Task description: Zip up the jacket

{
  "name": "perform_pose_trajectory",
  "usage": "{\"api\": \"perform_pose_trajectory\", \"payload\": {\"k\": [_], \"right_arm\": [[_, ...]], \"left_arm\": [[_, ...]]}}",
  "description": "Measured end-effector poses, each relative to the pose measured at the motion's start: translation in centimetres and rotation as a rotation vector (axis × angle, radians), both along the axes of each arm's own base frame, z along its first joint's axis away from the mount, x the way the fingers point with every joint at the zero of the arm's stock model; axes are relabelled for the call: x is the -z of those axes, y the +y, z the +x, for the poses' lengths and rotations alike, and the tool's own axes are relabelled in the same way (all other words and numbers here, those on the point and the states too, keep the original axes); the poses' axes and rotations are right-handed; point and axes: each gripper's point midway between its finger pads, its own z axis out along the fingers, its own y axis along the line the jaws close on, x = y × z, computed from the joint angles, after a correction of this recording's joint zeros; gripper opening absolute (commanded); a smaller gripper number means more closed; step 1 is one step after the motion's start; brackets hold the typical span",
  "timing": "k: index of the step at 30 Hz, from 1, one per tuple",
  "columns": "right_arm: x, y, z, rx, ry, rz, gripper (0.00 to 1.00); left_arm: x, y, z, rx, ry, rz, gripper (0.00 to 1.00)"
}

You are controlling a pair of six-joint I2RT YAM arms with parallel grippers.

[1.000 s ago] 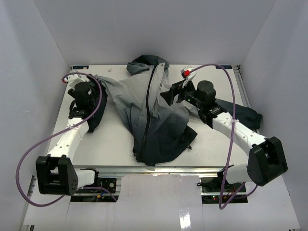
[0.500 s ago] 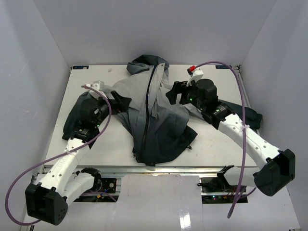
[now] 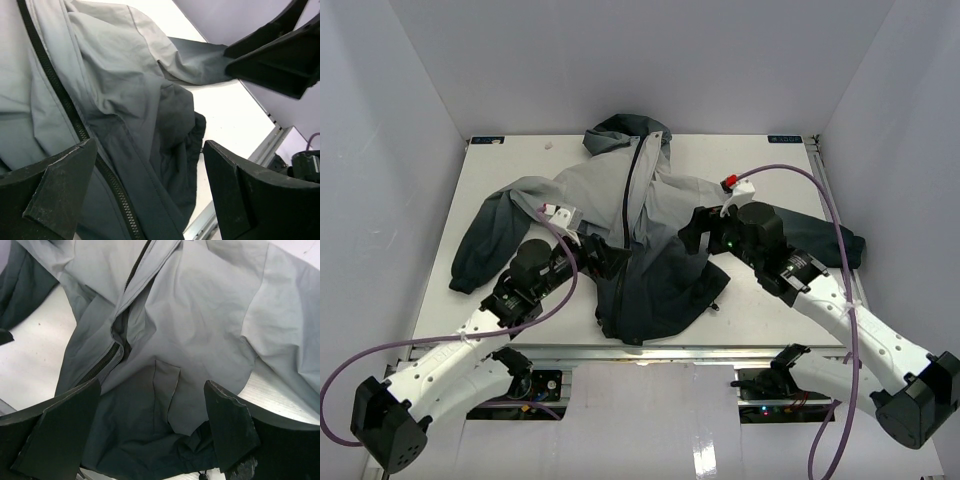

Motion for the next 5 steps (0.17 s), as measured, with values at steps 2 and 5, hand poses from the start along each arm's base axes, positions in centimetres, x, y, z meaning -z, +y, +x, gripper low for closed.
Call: {"api": "perform_pose_trajectory", "payload": {"k": [2,5], "right_arm": [[-0.64,-0.26,0.03,0.012,-0.020,0.010,0.90],[-1.04,-0.54,0.16,0.028,-0.035,0.013,0.90]], "left_arm": [[0.51,0.25,-0.14,-0.005,-0.008,0.001,0.98],[0.67,0.52,-0.16,-0.015,-0.017,0.004,0.98]]}}
